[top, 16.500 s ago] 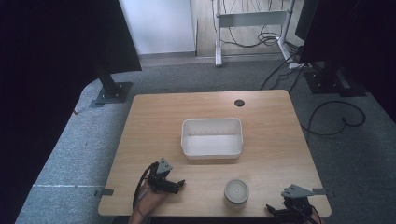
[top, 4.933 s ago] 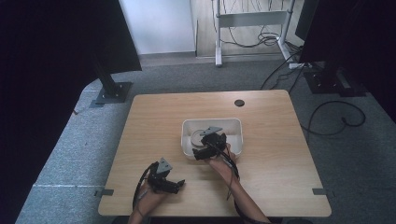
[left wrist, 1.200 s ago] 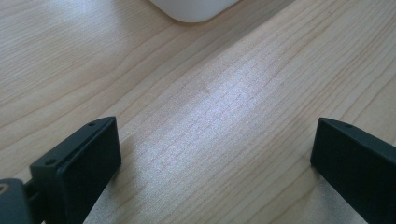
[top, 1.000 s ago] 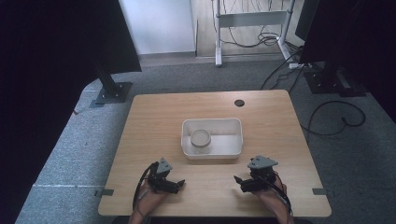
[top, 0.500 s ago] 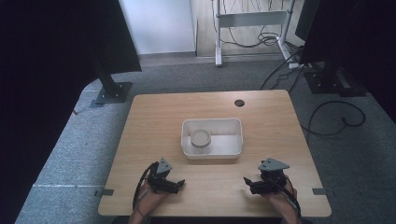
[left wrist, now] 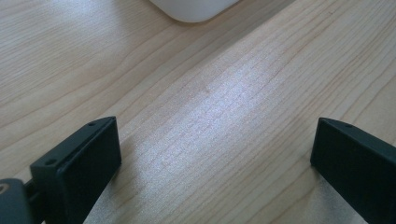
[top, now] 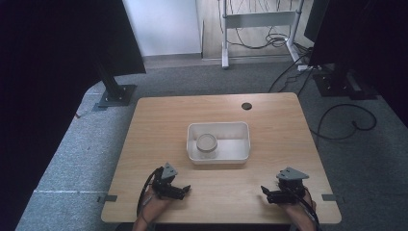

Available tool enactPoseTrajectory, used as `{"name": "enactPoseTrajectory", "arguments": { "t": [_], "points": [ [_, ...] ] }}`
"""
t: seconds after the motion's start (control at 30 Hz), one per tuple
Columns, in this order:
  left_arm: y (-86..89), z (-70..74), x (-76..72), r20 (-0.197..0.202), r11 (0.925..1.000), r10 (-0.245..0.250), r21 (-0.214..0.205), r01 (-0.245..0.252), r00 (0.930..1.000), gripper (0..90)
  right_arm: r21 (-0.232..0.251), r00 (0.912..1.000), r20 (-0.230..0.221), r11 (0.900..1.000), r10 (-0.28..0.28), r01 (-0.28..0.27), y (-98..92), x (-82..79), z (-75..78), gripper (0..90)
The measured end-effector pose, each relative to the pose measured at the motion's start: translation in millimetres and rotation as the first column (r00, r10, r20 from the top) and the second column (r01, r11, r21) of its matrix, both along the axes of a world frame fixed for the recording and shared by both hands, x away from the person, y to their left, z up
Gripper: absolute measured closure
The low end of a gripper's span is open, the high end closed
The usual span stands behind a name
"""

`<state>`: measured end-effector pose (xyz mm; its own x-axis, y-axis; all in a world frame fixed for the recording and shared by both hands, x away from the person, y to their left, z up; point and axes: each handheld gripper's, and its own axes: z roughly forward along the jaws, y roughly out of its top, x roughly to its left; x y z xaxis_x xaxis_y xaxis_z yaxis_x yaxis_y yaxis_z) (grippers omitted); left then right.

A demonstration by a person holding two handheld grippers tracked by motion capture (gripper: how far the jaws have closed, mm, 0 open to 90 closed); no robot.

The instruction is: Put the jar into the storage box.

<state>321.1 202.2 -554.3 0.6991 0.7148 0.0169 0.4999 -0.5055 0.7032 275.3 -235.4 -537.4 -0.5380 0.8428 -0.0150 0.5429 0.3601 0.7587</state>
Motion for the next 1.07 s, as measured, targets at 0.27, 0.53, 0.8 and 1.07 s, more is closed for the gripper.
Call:
{"name": "enactPoseTrajectory", "arguments": {
  "t": [0.27, 0.53, 0.8, 1.07],
  "points": [
    [0.0, 0.0, 0.0, 0.0, 1.0, 0.0, 0.0, 0.0, 1.0, 1.5, -0.005, 0.9995, -0.023, 0.9997, -0.024, 0.023, -7.9, -4.9, -8.0, 4.6],
    [0.0, 0.0, 0.0, 0.0, 1.0, 0.0, 0.0, 0.0, 1.0, 1.5, -0.024, 0.9978, -0.048, 0.9987, -0.045, 0.044, -13.8, -9.2, -16.0, 4.5],
    [0.0, 0.0, 0.0, 0.0, 1.0, 0.0, 0.0, 0.0, 1.0, 1.5, -0.017, 0.9959, -0.068, 0.9982, -0.059, 0.058, -17.1, -12.1, -22.0, 4.2],
    [-0.1, 0.0, 0.0, 0.0, 1.0, 0.001, 0.0, -0.001, 1.0, 1.5, -0.001, 0.9956, -0.066, 0.9978, -0.066, 0.066, -18.6, -13.0, -23.6, 3.4]
  ]
}}
